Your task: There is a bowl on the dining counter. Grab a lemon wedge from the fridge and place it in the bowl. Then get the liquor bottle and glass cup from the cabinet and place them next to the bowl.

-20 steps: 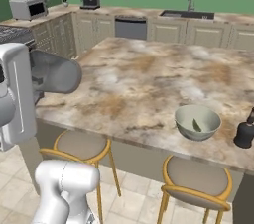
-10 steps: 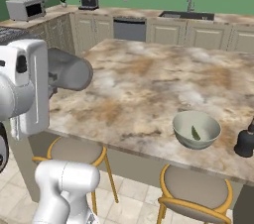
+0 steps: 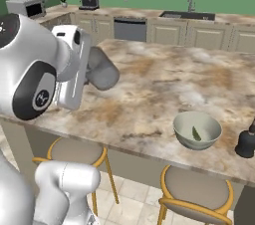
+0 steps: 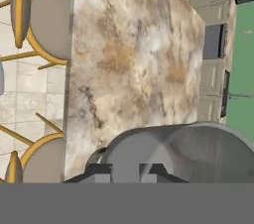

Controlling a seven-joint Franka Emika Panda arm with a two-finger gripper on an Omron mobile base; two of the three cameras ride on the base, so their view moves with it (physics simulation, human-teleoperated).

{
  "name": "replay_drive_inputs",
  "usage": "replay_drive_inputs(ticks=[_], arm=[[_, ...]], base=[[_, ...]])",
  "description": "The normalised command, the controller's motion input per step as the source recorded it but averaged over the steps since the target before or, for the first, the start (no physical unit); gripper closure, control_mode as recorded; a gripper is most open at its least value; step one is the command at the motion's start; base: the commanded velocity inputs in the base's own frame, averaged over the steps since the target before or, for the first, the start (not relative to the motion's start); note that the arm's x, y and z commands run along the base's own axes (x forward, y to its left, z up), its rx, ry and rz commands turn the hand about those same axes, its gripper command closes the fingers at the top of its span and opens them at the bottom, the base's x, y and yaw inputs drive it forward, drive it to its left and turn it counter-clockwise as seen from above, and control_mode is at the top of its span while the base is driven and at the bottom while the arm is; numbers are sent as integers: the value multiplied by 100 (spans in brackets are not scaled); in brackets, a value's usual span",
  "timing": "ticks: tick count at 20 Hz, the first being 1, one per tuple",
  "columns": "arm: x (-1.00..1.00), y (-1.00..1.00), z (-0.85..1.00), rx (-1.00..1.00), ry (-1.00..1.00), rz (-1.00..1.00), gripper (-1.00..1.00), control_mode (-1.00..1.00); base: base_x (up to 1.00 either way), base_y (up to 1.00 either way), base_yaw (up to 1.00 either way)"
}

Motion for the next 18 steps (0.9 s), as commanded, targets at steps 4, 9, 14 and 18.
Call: replay_drive_inputs(ticks=[4, 9, 14, 18], arm=[[26, -4, -43, 0, 4, 0, 100, -100], [23, -1, -50, 0, 0, 0, 100, -100], [16, -6, -70, 1, 7, 0, 100, -100], [12, -10, -71, 0, 16, 1, 100, -100]], base=[[0, 0, 0], [0, 0, 0], [0, 0, 0], [0, 0, 0]])
